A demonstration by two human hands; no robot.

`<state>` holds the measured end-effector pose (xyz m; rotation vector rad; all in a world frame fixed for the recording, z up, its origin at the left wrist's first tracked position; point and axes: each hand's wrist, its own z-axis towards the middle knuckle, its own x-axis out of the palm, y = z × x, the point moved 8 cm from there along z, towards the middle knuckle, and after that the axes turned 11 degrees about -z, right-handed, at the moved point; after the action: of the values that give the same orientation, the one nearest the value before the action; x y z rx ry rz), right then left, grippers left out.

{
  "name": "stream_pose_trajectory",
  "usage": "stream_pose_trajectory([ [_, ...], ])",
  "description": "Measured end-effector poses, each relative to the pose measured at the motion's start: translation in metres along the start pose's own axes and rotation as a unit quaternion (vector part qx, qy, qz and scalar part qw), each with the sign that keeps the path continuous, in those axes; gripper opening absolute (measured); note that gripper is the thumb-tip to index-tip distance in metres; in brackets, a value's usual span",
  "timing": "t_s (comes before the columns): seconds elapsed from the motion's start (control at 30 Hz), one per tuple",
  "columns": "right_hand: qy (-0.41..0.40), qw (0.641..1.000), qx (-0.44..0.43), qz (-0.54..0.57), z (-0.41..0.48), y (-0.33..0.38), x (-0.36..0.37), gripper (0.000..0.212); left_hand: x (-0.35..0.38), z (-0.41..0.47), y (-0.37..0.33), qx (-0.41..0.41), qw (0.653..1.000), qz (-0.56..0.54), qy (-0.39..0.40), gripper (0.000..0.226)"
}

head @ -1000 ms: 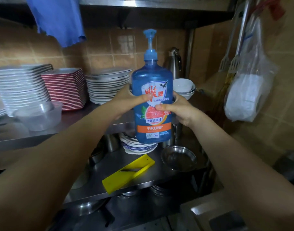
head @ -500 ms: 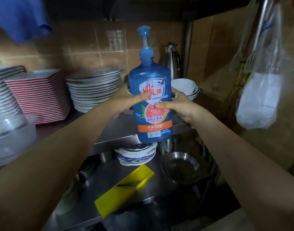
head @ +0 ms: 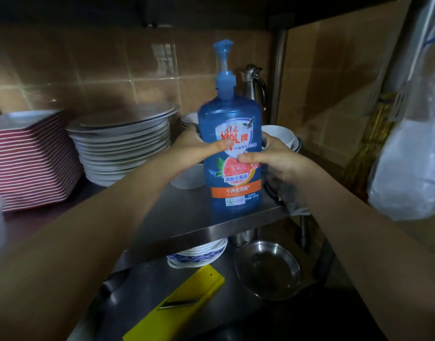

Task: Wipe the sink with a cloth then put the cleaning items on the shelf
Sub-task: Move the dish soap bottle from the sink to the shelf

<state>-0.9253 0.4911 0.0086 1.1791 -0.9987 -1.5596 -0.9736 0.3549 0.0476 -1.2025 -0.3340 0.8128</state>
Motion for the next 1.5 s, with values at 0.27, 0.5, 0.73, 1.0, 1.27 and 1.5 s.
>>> stream_pose_trajectory([
  [0.27, -0.004, 0.999, 0.025, -0.038, 0.027, -0.015, -0.01, 0.059, -0.012, 0.037, 0.024, 0.008, 0.999, 0.006, 0.05, 0.04],
  [0.5, -0.009, 0.998, 0.038, -0.057, 0.033, -0.025, -0.013, 0.084, -0.012, 0.056, 0.037, 0.017, 0.998, 0.019, 0.056, 0.06],
  [0.73, -0.008, 0.998, 0.042, -0.047, 0.03, -0.034, -0.019, 0.09, -0.009, 0.057, 0.039, 0.042, 0.997, 0.069, 0.019, 0.056],
  [1.0, 0.044, 0.999, 0.013, 0.0, 0.019, -0.037, -0.018, 0.075, 0.002, 0.046, 0.03, 0.071, 0.992, 0.103, 0.015, 0.057],
  [1.27, 0.089, 0.996, 0.006, 0.022, 0.016, -0.047, -0.012, 0.066, 0.005, 0.036, 0.038, 0.075, 0.993, 0.053, 0.072, 0.068],
  [1.5, 0.111, 0.993, 0.007, 0.031, 0.02, -0.051, -0.014, 0.063, -0.004, 0.034, 0.045, 0.044, 0.989, 0.137, -0.021, 0.058],
])
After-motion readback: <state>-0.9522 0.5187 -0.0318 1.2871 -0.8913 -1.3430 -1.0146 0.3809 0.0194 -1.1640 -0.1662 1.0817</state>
